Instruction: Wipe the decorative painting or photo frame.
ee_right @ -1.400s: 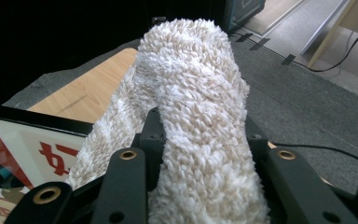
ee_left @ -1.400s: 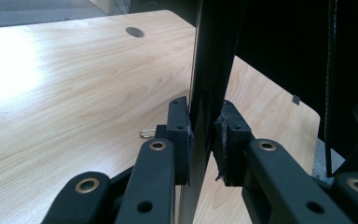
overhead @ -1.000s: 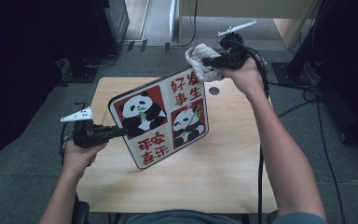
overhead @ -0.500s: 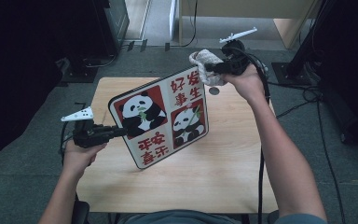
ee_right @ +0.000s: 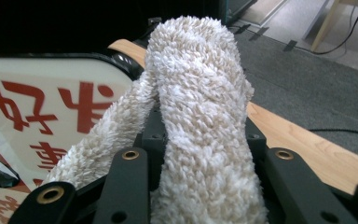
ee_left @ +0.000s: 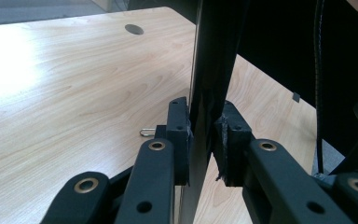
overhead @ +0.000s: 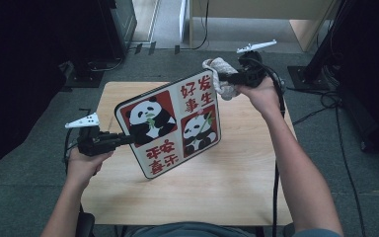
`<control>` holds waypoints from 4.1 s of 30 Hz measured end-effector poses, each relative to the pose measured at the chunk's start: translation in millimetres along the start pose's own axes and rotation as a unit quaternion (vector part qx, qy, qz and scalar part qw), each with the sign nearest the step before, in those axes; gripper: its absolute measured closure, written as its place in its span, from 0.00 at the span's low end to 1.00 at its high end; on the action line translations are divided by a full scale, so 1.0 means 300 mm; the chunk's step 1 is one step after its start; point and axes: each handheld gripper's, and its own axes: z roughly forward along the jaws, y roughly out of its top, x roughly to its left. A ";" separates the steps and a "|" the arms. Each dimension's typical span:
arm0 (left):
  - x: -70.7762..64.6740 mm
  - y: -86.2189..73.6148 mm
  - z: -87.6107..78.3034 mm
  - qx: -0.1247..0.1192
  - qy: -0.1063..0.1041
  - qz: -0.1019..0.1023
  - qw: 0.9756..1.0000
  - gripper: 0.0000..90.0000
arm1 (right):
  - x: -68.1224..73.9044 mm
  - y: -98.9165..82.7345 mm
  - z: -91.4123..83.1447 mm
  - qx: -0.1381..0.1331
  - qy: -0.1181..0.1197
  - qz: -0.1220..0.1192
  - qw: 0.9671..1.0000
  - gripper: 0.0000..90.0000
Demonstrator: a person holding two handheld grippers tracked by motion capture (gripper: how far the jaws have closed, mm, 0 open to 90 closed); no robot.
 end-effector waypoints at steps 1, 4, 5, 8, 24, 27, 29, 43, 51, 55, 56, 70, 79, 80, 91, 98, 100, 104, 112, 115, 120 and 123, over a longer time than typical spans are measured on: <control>0.000 0.000 0.000 0.000 0.000 0.001 1.000 0.87 | 0.000 -0.011 0.007 0.004 -0.002 0.003 1.000 0.72; 0.003 -0.002 0.000 0.002 -0.002 0.000 1.000 0.87 | 0.005 -0.022 0.013 0.005 -0.003 0.010 1.000 0.72; 0.003 -0.002 0.000 0.002 -0.002 0.000 1.000 0.87 | 0.007 -0.025 0.014 0.005 -0.005 0.010 1.000 0.72; 0.003 -0.001 0.001 0.002 -0.003 -0.001 1.000 0.87 | 0.006 -0.033 0.015 0.005 -0.004 0.011 1.000 0.72; 0.001 -0.002 0.001 0.001 -0.002 0.002 1.000 0.87 | -0.003 -0.116 0.043 0.010 -0.007 0.023 1.000 0.72; 0.001 -0.001 0.002 0.001 -0.003 0.002 1.000 0.87 | -0.004 -0.128 0.046 0.010 -0.007 0.026 1.000 0.72; 0.002 -0.001 0.002 0.001 -0.003 0.002 1.000 0.87 | -0.005 -0.140 0.048 0.010 -0.009 0.025 1.000 0.72; 0.000 -0.001 0.002 0.001 -0.002 0.004 1.000 0.87 | -0.009 -0.214 0.076 0.010 -0.013 0.034 0.999 0.72; 0.000 -0.001 0.002 0.002 -0.002 0.004 1.000 0.87 | -0.016 -0.255 0.090 0.011 -0.009 0.043 0.999 0.72; 0.000 -0.001 0.002 0.002 -0.002 0.004 1.000 0.87 | -0.017 -0.272 0.095 0.013 -0.010 0.046 0.999 0.72; 0.000 -0.001 0.002 0.002 -0.002 0.005 1.000 0.87 | -0.017 -0.276 0.097 0.012 -0.011 0.045 0.999 0.72; 0.000 -0.001 0.003 0.002 -0.003 0.002 1.000 0.87 | -0.019 -0.340 0.120 0.025 -0.017 0.049 0.998 0.72; -0.002 -0.001 0.003 0.003 0.000 0.003 1.000 0.87 | -0.019 -0.397 0.140 0.026 -0.025 0.046 0.998 0.72; -0.002 -0.001 0.003 0.003 0.000 0.003 1.000 0.87 | -0.019 -0.397 0.140 0.026 -0.025 0.046 0.998 0.72; 0.000 -0.002 0.003 0.001 -0.001 0.002 1.000 0.87 | -0.018 -0.470 0.158 0.024 -0.030 0.059 0.998 0.72; 0.000 -0.002 0.003 0.001 0.000 0.003 1.000 0.87 | -0.017 -0.524 0.169 0.025 -0.033 0.062 0.997 0.72; 0.000 -0.002 0.003 0.001 0.001 0.003 1.000 0.87 | -0.021 -0.536 0.172 0.029 -0.032 0.061 0.997 0.72; 0.000 -0.003 0.003 -0.001 0.003 0.002 1.000 0.87 | -0.022 -0.567 0.177 0.036 -0.035 0.060 0.997 0.72; -0.001 -0.004 0.003 -0.002 0.005 0.003 1.000 0.87 | -0.028 -0.601 0.196 0.042 -0.037 0.067 0.996 0.72; -0.002 -0.004 0.002 -0.001 0.005 0.005 1.000 0.86 | -0.033 -0.613 0.204 0.051 -0.037 0.071 0.995 0.72; -0.002 -0.004 0.002 0.000 0.006 0.006 1.000 0.86 | -0.050 -0.622 0.199 0.042 -0.041 0.082 0.995 0.72; -0.002 -0.005 0.001 -0.002 0.004 0.002 1.000 0.86 | -0.060 -0.615 0.184 0.030 -0.046 0.084 0.995 0.72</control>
